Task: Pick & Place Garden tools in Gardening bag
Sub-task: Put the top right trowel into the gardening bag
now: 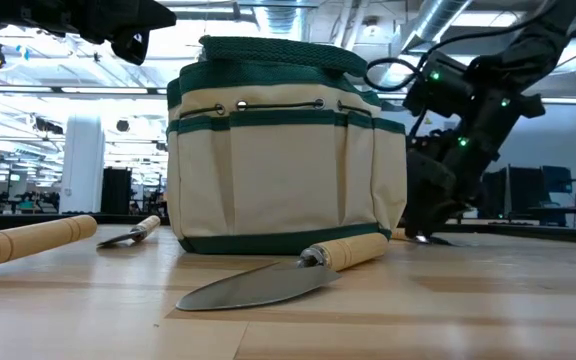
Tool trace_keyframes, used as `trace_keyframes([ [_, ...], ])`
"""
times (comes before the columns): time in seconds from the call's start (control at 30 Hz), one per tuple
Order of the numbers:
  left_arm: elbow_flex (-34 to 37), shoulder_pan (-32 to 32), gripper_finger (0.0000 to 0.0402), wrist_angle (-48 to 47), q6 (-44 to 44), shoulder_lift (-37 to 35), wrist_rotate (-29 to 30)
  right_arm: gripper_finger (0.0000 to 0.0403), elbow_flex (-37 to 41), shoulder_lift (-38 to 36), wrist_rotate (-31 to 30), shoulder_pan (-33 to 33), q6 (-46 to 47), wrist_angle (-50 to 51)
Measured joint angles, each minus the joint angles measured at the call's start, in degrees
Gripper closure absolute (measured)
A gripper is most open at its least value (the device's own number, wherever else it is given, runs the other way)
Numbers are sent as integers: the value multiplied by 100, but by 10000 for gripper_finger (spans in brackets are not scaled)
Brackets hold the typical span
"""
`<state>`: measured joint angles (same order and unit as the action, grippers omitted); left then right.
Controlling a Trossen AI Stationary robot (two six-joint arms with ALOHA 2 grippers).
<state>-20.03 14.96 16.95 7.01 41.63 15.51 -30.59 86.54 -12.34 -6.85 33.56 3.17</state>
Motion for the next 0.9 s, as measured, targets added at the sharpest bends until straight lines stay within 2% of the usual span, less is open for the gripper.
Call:
trace_keyframes([
  [0.2, 0, 0, 399, 0, -2, 0, 0, 211, 2, 89, 7, -2, -59, -283],
  [0.53, 0, 0, 399, -2, -2, 0, -4, 299, 7, 78, 13, -13, -59, -239],
  [0.8, 0, 0, 399, -7, -2, 0, -7, 349, 5, 72, 61, 4, -213, -216],
  [0.9, 0, 0, 399, -9, -1, -1, -7, 353, -5, 68, 64, 9, -266, -117],
])
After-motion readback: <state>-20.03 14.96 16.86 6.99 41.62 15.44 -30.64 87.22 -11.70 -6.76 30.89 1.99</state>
